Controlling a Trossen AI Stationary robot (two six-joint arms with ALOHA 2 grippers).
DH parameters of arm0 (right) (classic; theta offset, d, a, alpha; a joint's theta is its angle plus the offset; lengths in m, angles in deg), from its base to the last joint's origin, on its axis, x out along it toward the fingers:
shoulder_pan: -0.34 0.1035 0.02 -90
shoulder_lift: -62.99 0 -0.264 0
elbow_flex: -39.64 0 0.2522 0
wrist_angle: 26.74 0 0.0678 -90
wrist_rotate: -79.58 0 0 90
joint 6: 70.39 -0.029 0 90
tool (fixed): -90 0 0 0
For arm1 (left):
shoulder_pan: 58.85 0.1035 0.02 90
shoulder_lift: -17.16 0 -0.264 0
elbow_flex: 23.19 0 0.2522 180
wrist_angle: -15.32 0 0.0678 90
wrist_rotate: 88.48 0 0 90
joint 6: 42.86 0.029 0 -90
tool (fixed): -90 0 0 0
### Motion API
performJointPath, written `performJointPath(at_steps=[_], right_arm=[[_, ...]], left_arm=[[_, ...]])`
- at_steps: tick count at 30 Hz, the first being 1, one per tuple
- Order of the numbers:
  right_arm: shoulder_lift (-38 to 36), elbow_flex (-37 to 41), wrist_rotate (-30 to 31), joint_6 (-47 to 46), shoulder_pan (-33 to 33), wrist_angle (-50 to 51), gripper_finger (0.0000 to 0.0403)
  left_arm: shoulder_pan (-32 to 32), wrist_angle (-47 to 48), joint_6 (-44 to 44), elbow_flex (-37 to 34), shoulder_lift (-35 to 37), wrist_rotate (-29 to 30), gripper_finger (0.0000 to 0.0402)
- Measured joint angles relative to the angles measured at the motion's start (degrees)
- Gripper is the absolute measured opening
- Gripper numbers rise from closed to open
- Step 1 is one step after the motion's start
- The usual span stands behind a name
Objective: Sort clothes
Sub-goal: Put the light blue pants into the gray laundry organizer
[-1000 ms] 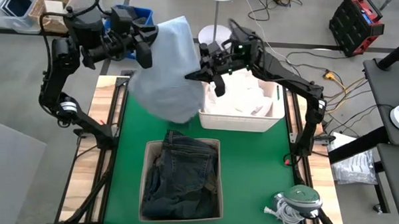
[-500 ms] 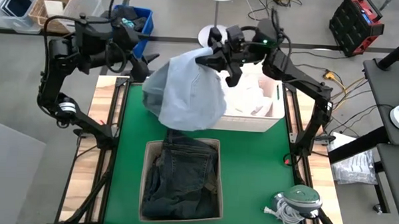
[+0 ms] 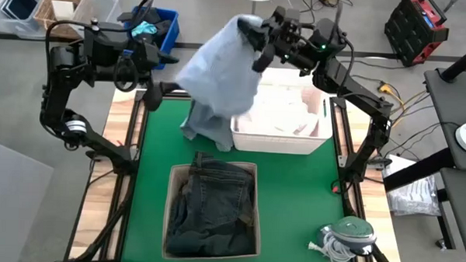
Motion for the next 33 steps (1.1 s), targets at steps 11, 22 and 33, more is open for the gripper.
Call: performJointPath(at_steps=[11, 22, 33], right_arm=[[0.0, -3.79, 8.24, 6.1, -0.02, -3.86, 0.0009], [0.0, -5.51, 12.59, 6.03, 0.13, -3.96, 0.0009], [0.02, -5.49, 14.71, 3.87, 0.13, -4.1, 0.0009]], left_arm=[[0.0, 6.49, -8.47, 0.0, 1.63, 1.69, 0.0323], [-0.15, -10.61, -9.85, -8.0, -0.67, -13.45, 0.0323], [-0.5, -36.17, -14.46, -25.86, -0.46, -14.97, 0.0323]])
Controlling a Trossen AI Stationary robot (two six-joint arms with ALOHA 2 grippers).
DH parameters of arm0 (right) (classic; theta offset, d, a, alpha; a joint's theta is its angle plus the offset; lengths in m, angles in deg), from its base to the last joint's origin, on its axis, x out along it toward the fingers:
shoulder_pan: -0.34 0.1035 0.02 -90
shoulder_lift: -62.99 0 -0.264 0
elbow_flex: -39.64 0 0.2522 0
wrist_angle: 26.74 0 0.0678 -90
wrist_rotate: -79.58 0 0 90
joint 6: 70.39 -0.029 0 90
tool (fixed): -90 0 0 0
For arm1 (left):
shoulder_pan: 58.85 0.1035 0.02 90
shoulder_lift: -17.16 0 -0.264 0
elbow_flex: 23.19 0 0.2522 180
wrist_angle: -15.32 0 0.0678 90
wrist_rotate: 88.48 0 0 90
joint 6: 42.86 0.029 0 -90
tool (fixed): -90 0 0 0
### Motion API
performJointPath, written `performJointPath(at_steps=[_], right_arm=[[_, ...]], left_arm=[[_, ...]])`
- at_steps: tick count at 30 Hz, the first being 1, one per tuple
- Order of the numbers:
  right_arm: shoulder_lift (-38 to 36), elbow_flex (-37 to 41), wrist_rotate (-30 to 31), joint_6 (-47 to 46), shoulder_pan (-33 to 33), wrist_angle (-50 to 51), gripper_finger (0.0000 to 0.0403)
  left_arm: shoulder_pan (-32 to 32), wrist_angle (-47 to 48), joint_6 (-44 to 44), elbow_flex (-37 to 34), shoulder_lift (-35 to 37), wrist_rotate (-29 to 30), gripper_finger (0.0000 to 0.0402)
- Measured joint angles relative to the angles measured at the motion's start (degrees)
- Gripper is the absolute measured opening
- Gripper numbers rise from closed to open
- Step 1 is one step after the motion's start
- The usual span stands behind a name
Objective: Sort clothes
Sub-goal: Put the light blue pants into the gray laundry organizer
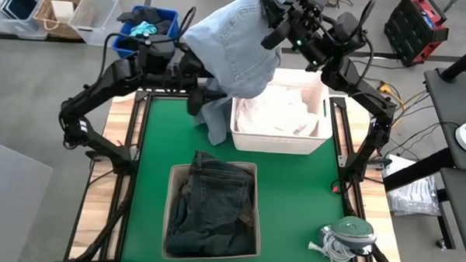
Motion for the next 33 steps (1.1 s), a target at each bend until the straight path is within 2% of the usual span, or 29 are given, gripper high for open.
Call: performJointPath(at_steps=[4, 6, 10, 17, 22, 29, 33], right_arm=[[0.0, 0.07, 1.49, -0.16, 0.02, 0.47, 0.001], [0.0, 0.12, 2.32, -0.18, 0.02, 0.63, 0.001], [0.0, 0.2, 2.49, -0.23, 0.02, 0.79, 0.0011], [0.0, 0.41, 3.79, 0.43, 0.02, 0.75, 0.0012], [0.23, 0.68, 4.01, 0.62, 0.0, 0.66, 0.0012], [0.28, 0.72, 4.08, 2.06, 0.0, 4.19, 0.0012], [0.14, 0.7, 3.93, 4.09, -0.02, 7.7, 0.0016]], left_arm=[[-0.02, -8.72, -3.6, -3.0, 0.45, 0.05, 0.0323], [-0.04, -11.52, -5.65, -4.0, 0.51, 2.2, 0.0323], [0.0, -12.28, -8.39, -4.77, 0.51, 10.18, 0.0322], [-0.21, -14.53, -9.98, -4.61, 0.1, 12.13, 0.0291], [-0.44, -15.97, -11.02, -4.46, -1.16, 11.61, 0.0217], [-0.81, -15.65, -11.92, -4.35, -1.36, 10.47, 0.0025], [-0.79, -16.2, -12.86, -4.35, -0.25, 10.35, 0.0013]])
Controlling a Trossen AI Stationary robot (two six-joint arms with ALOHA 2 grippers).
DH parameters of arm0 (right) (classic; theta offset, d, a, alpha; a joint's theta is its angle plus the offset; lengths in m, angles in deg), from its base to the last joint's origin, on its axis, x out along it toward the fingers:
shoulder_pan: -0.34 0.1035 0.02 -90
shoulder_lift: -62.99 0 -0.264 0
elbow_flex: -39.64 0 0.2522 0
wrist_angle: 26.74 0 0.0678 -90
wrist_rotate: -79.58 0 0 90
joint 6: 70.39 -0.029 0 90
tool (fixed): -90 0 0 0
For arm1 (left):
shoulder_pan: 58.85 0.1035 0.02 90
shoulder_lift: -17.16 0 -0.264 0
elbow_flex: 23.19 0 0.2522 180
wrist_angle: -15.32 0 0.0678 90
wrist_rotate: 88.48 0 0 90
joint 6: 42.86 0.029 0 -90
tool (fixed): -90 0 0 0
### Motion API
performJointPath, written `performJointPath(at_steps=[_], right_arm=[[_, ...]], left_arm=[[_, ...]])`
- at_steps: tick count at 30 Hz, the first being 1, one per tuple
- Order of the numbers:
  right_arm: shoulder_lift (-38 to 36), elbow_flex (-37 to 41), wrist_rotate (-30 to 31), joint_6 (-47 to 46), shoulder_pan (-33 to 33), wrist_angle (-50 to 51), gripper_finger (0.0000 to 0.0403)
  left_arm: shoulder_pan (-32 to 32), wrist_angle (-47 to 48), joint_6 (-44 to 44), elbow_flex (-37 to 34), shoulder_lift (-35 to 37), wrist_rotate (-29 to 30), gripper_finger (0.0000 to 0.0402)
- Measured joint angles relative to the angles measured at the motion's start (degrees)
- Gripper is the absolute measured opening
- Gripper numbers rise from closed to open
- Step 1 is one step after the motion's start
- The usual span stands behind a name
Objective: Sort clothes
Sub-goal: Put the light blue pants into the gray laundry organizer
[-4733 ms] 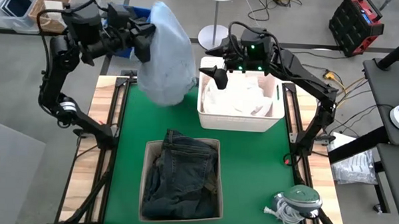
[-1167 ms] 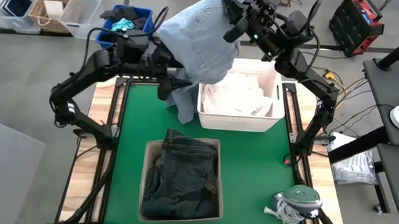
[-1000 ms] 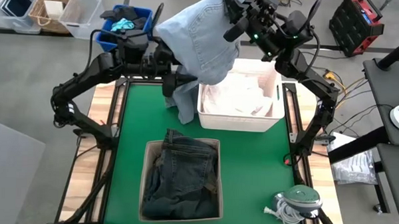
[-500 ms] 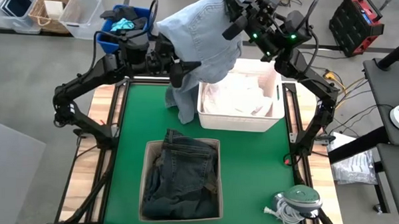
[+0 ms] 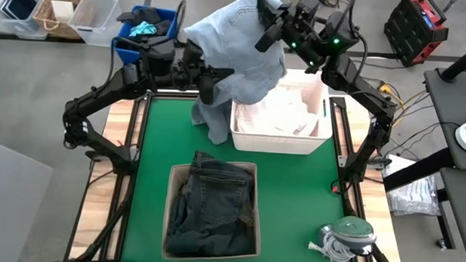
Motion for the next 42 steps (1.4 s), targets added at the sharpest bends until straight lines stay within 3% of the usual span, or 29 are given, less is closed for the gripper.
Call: performJointPath(at_steps=[8, 18, 24, 29, 35, 38, 42], right_arm=[[-0.65, -1.95, -0.64, 3.4, 0.02, 18.85, 0.0062], [-0.7, -2.64, -0.24, 7.07, 0.02, 29.35, 0.0163], [-1.84, -2.68, -10.0, 21.44, 1.21, 29.25, 0.0225], [-2.01, -2.73, -11.35, 34.93, 4.2, 24.79, 0.027], [-0.6, -2.73, -14.08, 37.6, 7.04, 17.63, 0.0311], [0.67, -2.74, -14.31, 36.84, 7.58, 15.14, 0.0315], [1.34, -2.69, -17.06, 37.82, 7.78, 15.82, 0.0308]], left_arm=[[-0.06, -6.61, -3.39, 0.03, 7.06, -1.6, 0.0005], [0.12, -18.08, -12.72, 0.11, 14.3, 0.45, 0.0003], [0.12, -19.42, -18.03, 0.15, 16.91, -0.3, 0.0003], [0.09, -19.94, -21.3, 0.15, 18.52, -3.69, 0.0002], [0.05, -19.92, -22.55, 0.15, 17.07, -5.72, 0.0002], [0.03, -20.28, -24.05, 0.15, 14.72, -10.03, 0.0002], [-0.32, -22.76, -25.73, 0.07, 11.48, -10.7, 0.0002]])
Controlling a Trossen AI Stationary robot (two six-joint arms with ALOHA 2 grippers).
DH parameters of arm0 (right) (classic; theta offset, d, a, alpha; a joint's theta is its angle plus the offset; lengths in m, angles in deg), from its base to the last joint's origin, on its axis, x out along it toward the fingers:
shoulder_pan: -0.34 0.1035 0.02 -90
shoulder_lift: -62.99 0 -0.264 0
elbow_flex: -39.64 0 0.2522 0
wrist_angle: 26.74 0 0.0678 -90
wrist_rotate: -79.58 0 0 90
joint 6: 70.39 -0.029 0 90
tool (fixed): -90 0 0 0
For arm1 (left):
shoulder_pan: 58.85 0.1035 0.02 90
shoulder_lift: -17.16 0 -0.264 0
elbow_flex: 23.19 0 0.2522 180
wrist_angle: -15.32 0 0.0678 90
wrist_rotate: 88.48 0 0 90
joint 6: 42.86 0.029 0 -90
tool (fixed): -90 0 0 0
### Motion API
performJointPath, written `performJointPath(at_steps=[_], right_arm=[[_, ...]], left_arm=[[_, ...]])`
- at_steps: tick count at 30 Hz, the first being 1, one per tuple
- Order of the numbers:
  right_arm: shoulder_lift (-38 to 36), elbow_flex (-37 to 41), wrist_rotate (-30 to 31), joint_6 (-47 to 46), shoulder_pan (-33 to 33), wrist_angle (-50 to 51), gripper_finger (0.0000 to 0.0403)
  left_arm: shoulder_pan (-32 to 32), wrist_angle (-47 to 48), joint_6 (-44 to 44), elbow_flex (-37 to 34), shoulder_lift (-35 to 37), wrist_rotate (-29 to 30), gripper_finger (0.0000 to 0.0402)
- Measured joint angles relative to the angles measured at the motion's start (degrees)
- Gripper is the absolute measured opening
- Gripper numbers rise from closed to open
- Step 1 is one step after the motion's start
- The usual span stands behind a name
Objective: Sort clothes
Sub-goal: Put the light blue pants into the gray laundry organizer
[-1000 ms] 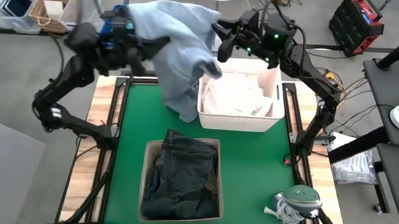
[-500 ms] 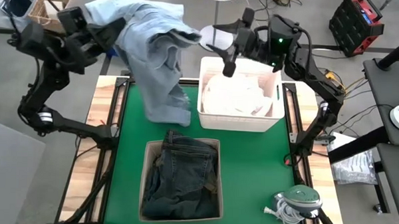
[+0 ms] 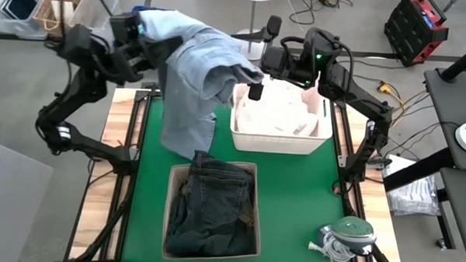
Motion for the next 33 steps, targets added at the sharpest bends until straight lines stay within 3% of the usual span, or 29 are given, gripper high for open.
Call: performJointPath(at_steps=[9, 14, 21, 27, 33], right_arm=[[0.33, 0.0, -0.11, -3.77, 0.73, -1.0, 0.0289], [-0.17, 0.0, 0.4, -8.61, 1.51, 0.26, 0.0287], [-1.51, 0.0, 1.97, -12.03, 1.51, 1.32, 0.0318], [0.58, 0.0, 7.93, -9.07, 1.64, -7.75, 0.035], [4.25, 0.0, 7.98, -8.1, 2.63, -9.83, 0.0364]], left_arm=[[0.04, -7.09, -5.75, 1.26, -3.59, 1.0, 0.0002], [0.09, -6.74, -5.35, 3.93, -3.71, 8.17, 0.0003], [0.09, -7.07, -3.0, 8.75, -3.71, 11.41, 0.0003], [-0.02, -6.64, -2.01, 12.37, -6.13, 13.87, 0.0004], [0.0, -6.09, -2.0, 16.63, -10.72, 16.01, 0.0004]])
